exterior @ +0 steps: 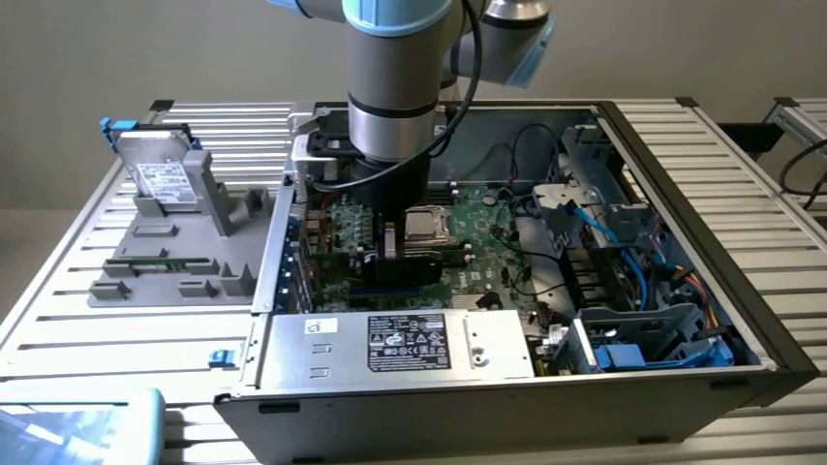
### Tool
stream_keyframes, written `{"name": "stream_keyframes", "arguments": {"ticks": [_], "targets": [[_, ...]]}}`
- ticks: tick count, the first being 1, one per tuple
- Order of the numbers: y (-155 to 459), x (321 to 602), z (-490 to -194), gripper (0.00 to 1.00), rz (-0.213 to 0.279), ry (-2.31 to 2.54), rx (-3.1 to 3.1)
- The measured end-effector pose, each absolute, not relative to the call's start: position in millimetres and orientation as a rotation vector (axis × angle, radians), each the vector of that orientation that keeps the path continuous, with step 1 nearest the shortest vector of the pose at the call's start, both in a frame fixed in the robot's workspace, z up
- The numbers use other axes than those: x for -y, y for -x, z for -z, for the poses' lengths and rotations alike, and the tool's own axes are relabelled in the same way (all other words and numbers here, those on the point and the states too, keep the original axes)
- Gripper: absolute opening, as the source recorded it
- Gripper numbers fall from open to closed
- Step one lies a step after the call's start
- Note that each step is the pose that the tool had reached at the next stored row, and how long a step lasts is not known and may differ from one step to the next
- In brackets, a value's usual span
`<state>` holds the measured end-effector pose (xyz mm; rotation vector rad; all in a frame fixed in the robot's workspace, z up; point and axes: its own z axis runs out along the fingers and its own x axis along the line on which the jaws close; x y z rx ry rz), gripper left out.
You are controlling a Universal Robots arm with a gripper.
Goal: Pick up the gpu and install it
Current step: 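Insert the gpu into the slot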
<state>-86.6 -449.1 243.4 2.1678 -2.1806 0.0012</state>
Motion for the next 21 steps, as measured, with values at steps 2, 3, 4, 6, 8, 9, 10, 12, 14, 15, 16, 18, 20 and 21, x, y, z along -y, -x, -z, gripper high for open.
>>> {"name": "stream_keyframes", "arguments": {"ticks": [2, 3, 4, 6, 8, 9, 10, 12, 14, 15, 16, 18, 20, 21], "targets": [[86.6, 449.1, -243.4, 0.28, -0.001, -2.168, 2.181], [86.6, 449.1, -243.4, 0.28, -0.001, -2.168, 2.181], [86.6, 449.1, -243.3, 0.28, -0.001, -2.168, 2.181], [86.6, 449.1, -243.3, 0.28, -0.001, -2.168, 2.181], [86.6, 449.0, -243.3, 0.28, 0.0, -2.168, 2.181], [86.6, 449.0, -243.2, 0.28, 0.0, -2.168, 2.181], [86.6, 449.0, -243.3, 0.28, 0.0, -2.168, 2.181], [86.6, 448.7, -243.3, 0.28, 0.0, -2.168, 2.181], [86.6, 448.8, -243.3, 0.28, 0.001, -2.169, 2.182], [86.7, 448.7, -243.3, 0.28, 0.002, -2.169, 2.182], [86.7, 448.8, -243.3, 0.28, 0.003, -2.169, 2.182], [86.7, 449.2, -243.3, 0.28, 0.006, -2.171, 2.183], [86.7, 449.3, -243.4, 0.28, 0.009, -2.173, 2.184], [86.7, 449.5, -243.4, 0.28, 0.01, -2.174, 2.185]]}}
